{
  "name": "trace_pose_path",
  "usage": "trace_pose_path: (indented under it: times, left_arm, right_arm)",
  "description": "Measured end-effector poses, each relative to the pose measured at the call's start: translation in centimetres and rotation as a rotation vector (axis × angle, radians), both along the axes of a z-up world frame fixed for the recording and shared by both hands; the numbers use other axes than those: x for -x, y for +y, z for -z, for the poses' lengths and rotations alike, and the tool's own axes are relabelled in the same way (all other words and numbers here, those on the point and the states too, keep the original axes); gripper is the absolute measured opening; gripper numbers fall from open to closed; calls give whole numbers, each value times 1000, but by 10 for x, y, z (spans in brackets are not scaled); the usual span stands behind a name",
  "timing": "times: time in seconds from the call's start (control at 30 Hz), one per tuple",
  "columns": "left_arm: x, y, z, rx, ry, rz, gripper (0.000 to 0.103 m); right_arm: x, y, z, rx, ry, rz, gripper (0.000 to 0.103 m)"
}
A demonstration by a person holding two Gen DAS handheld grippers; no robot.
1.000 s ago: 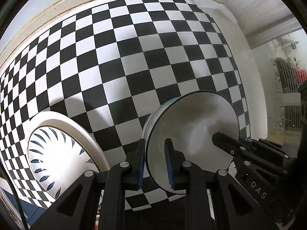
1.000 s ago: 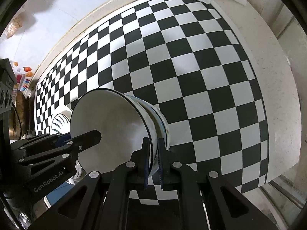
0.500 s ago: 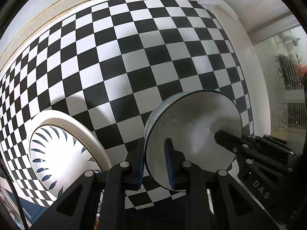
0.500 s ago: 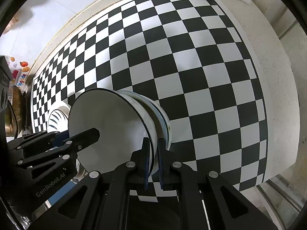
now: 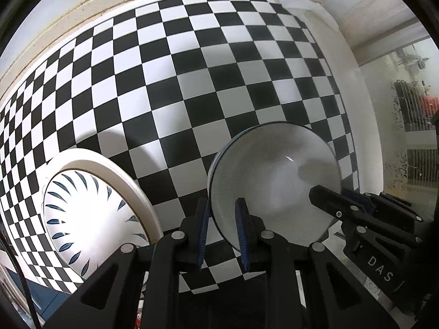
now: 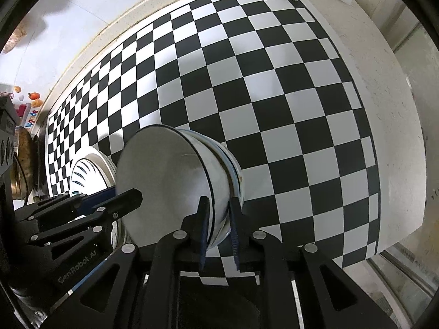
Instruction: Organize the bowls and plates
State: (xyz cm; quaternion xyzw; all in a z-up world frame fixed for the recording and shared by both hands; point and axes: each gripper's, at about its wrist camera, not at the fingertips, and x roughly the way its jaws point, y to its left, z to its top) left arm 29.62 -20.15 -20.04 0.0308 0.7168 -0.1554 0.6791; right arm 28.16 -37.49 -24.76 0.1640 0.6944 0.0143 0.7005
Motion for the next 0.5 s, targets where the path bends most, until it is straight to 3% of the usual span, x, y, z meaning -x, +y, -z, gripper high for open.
trace_pose_path:
  times: [0.3, 0.5]
  left_arm:
    - [27, 12, -48, 9, -129, 21, 18]
    - [52, 31, -80, 26, -193, 16, 18]
  right_arm:
    - [26, 8, -41, 44, -74, -36, 20]
    - [52, 23, -93, 116, -176, -71, 32]
